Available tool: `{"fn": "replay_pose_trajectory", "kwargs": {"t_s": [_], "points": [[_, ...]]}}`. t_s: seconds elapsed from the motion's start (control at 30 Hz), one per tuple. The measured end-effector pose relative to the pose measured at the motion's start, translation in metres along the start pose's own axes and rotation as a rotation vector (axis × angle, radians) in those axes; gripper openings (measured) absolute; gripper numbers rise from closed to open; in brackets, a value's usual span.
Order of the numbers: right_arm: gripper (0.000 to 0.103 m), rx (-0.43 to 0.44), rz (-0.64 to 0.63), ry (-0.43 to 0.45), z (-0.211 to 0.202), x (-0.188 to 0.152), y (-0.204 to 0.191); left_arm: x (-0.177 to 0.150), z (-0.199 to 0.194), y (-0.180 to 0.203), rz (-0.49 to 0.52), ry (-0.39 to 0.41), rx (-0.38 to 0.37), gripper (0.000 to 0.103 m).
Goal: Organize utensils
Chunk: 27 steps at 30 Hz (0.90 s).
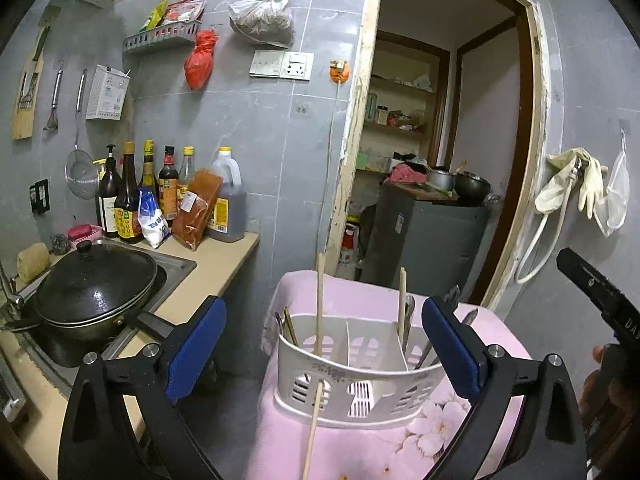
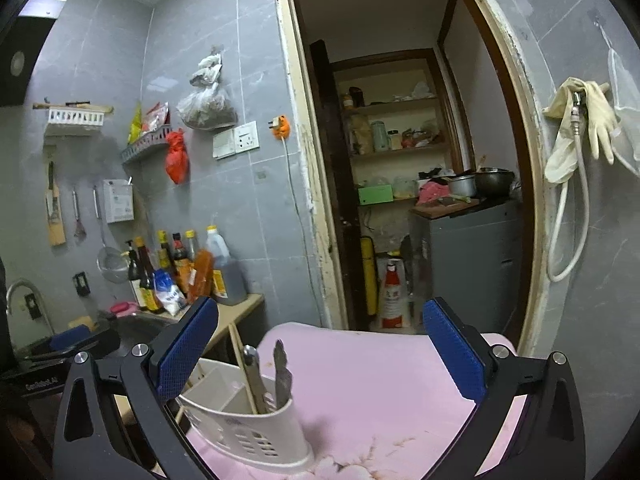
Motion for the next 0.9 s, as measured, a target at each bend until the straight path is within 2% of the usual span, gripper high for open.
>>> {"fn": "replay_pose_trajectory", "kwargs": {"t_s": [0.27,0.57,0.6,0.63,0.67,0.7,0.73,0.8,0.9], "points": [[0.103,-0.022,-0.008,-0.020,-0.011,-0.006,0.000,-0.023,0.006,-0.005,0.046,-0.087,0.000,0.096],[0.103,-0.031,-0.006,-0.077,-0.013,-0.028,-0.005,-0.067,0.033,-0.025,0.078,-0.244,0.014,0.095],[0.103,-0.028,-0.005,-0.090,-0.013,-0.032,-0.006,-0.071,0.037,-0.028,0.076,-0.266,0.011,0.088],[0.103,-0.024,-0.004,-0.100,-0.013,-0.034,-0.006,-0.075,0.041,-0.031,0.073,-0.292,0.010,0.072],[0.103,-0.018,-0.003,-0.113,-0.012,-0.038,-0.007,-0.078,0.044,-0.033,0.071,-0.314,0.010,0.063],[0.103,-0.015,0.000,-0.126,-0.012,-0.041,-0.007,-0.082,0.052,-0.037,0.068,-0.363,0.019,0.049],[0.103,-0.015,0.003,-0.134,-0.013,-0.043,-0.008,-0.086,0.059,-0.040,0.062,-0.399,0.027,0.039],[0.103,-0.014,0.008,-0.151,-0.014,-0.048,-0.009,-0.091,0.069,-0.047,0.033,-0.456,0.022,0.033],[0.103,-0.010,0.018,-0.177,-0.017,-0.054,-0.012,-0.098,0.079,-0.055,0.002,-0.523,0.003,0.032]]}}
Point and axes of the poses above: each gripper's, at about its wrist camera, not at the fingertips, and z roughly the way its jaws point, y to its right, x to its top, the point moved 1 cm from there along z, roughly the way its jaws point, and after that the axes turned 11 degrees about -z, right-handed, at the moved point
